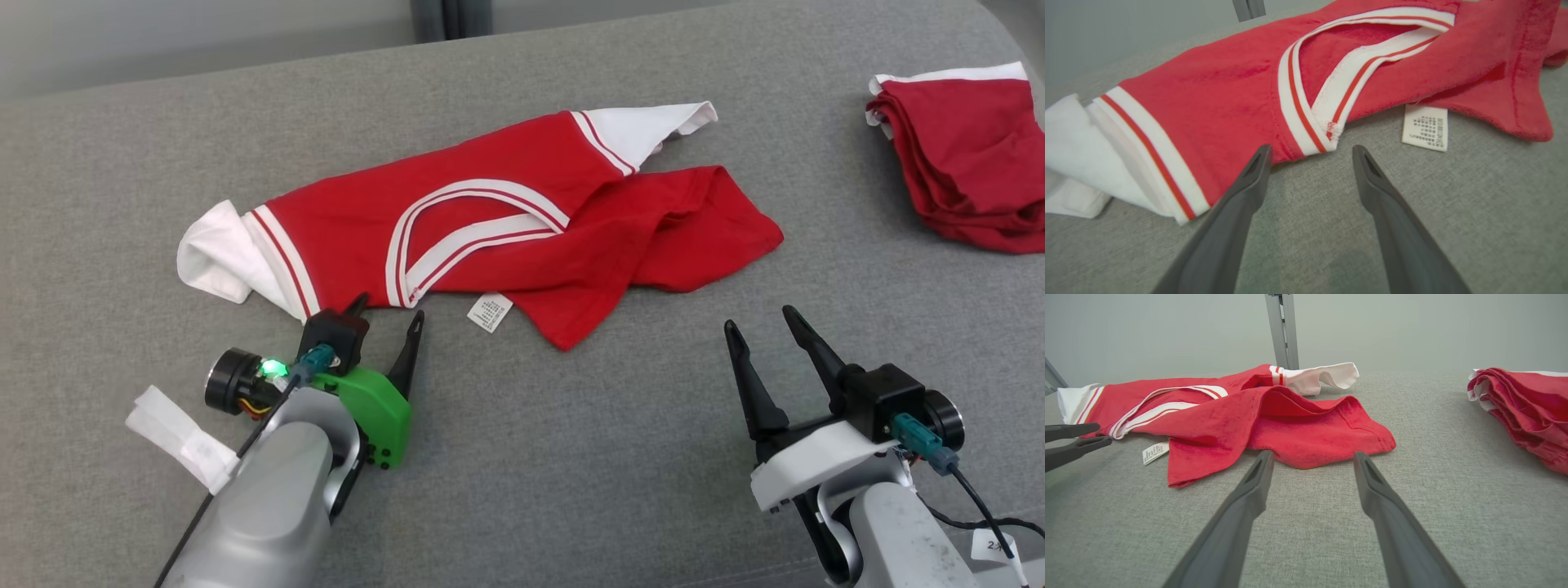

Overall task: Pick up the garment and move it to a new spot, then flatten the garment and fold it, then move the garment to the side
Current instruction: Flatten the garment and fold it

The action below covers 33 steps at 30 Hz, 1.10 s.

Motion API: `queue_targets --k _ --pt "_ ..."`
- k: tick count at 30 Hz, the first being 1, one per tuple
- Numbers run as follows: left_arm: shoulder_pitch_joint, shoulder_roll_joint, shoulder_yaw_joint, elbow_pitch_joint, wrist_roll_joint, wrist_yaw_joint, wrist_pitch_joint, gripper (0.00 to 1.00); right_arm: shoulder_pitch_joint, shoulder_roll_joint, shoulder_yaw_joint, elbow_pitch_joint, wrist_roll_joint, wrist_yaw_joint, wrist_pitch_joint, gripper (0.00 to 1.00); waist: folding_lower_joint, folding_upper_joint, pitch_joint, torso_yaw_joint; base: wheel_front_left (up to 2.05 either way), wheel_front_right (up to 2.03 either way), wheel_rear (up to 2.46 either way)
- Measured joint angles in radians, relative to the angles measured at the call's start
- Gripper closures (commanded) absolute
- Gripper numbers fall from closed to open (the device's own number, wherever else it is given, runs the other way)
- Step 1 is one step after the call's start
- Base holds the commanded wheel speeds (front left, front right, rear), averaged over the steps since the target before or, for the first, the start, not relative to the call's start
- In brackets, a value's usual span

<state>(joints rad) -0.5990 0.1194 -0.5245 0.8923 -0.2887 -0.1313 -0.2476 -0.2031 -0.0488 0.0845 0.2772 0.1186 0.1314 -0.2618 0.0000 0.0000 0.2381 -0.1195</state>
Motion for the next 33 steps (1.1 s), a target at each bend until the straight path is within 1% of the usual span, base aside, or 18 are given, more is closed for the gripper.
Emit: queue_targets --k 9,12,13,15,17,18,23,33 --pt "-0.089 -0.004 -0.037 0.127 0.003 0.0 -0.008 0.0 -0.012 0.0 0.003 0.001 0.003 0.0 0.0 0.0 0.0 0.0001 0.03 -0.022 0.0 0.0 0.0" --pt "-0.111 -0.004 -0.047 0.15 0.02 0.009 -0.01 0.0 -0.015 0.0 0.004 0.0 0.005 0.0 0.0 0.0 0.0 0.0 0.034 -0.027 0.0 0.0 0.0" --pt "-0.114 -0.004 -0.048 0.156 0.02 0.009 -0.01 0.04 -0.015 0.0 0.004 0.0 0.005 0.0 0.0 0.0 0.0 0.0 0.034 -0.028 0.0 0.0 0.0" --pt "-0.118 -0.008 -0.047 0.166 0.018 0.009 -0.013 0.62 -0.015 0.0 0.002 0.0 0.006 0.0 0.0 0.0 0.0 0.0 0.034 -0.029 0.0 0.0 0.0" --pt "-0.119 -0.01 -0.046 0.166 0.014 0.009 -0.013 0.9 -0.015 0.0 0.001 0.0 0.007 0.0 0.0 0.0 0.0 0.0 0.031 -0.029 0.0 0.0 0.0" --pt "-0.119 -0.01 -0.048 0.164 0.01 0.008 -0.013 1.0 -0.015 0.0 -0.001 0.0 0.007 0.0 0.0 0.0 0.0 0.0001 0.029 -0.029 0.0 0.0 0.0" --pt "-0.113 -0.005 -0.053 0.094 0.002 0.007 -0.014 1.0 -0.011 0.0 -0.007 0.002 0.007 0.0 0.0 0.0 0.0 0.0 0.014 -0.024 0.0 0.0 0.0" --pt "-0.04 0.047 -0.047 -0.124 -0.018 0.002 -0.015 1.0 0.012 0.0 -0.005 0.009 0.014 0.0 0.0 0.0 0.0 0.0 -0.039 -0.006 0.0 0.0 0.0"
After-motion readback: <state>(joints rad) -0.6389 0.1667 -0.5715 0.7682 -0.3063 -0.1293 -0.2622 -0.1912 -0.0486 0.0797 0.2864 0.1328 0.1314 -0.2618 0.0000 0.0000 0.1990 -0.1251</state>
